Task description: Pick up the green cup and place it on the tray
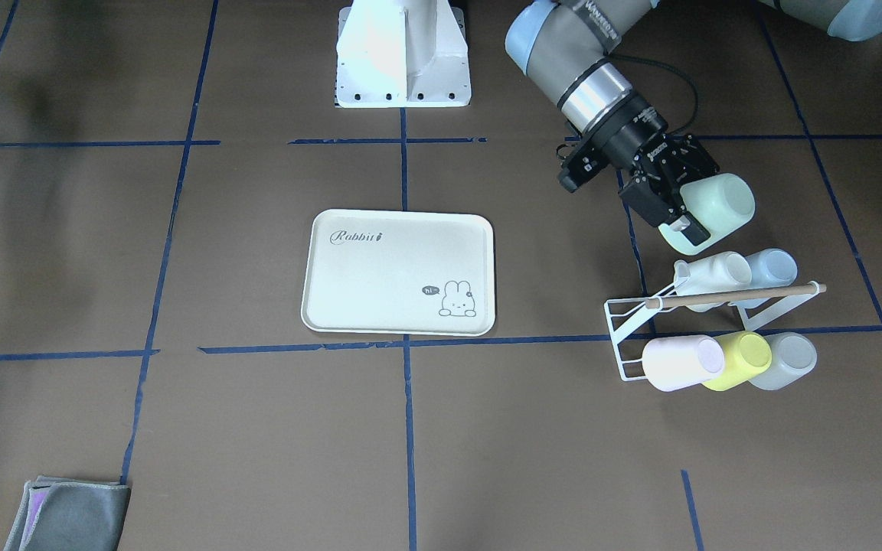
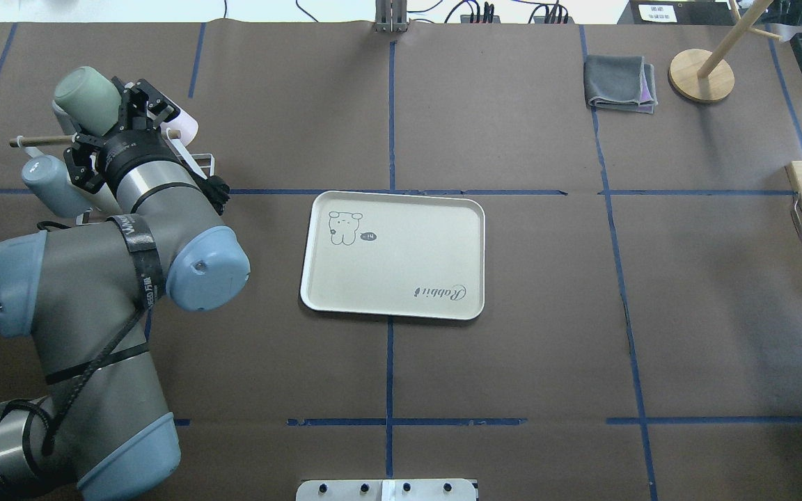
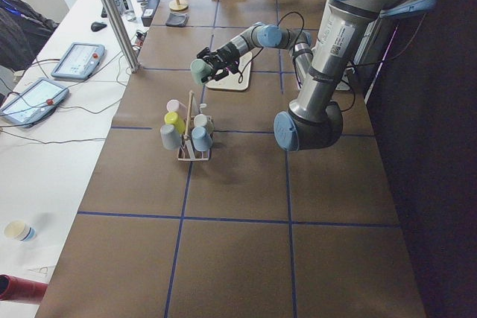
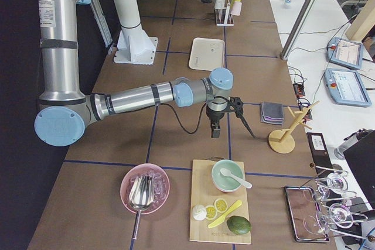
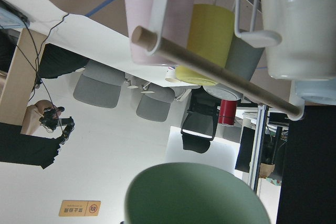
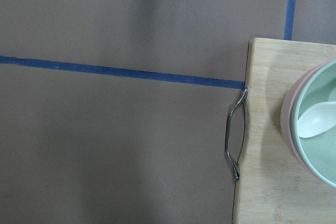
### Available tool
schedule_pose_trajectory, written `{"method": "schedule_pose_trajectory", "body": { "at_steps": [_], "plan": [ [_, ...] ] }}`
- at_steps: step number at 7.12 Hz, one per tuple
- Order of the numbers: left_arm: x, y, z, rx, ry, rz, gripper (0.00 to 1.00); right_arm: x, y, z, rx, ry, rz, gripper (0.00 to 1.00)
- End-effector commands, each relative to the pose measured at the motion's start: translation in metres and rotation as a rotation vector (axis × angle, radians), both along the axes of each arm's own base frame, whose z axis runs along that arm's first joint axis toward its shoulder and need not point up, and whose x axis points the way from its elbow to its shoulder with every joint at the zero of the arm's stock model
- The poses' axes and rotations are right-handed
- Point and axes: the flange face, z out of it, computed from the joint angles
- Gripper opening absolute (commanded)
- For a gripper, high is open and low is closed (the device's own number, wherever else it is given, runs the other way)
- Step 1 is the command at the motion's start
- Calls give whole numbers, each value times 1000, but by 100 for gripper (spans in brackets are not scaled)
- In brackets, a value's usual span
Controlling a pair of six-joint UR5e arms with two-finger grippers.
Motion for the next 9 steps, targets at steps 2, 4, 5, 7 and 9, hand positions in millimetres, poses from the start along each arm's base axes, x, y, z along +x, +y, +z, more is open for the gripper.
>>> {"method": "schedule_pose_trajectory", "body": {
  "at_steps": [2,4,5,7,9],
  "plan": [
    [-7,22,-30,-39,525,-112,65,1,0,0,2,2,1,100],
    [6,31,-37,-117,885,-240,62,0,-2,1,2,3,1,100],
    [11,34,-43,-147,1025,-282,59,0,-2,2,1,4,1,100],
    [18,37,-59,-164,1264,-317,57,1,-2,1,0,2,2,100],
    [35,35,-70,-167,1453,-280,56,1,-2,1,0,2,2,100]
  ]
}}
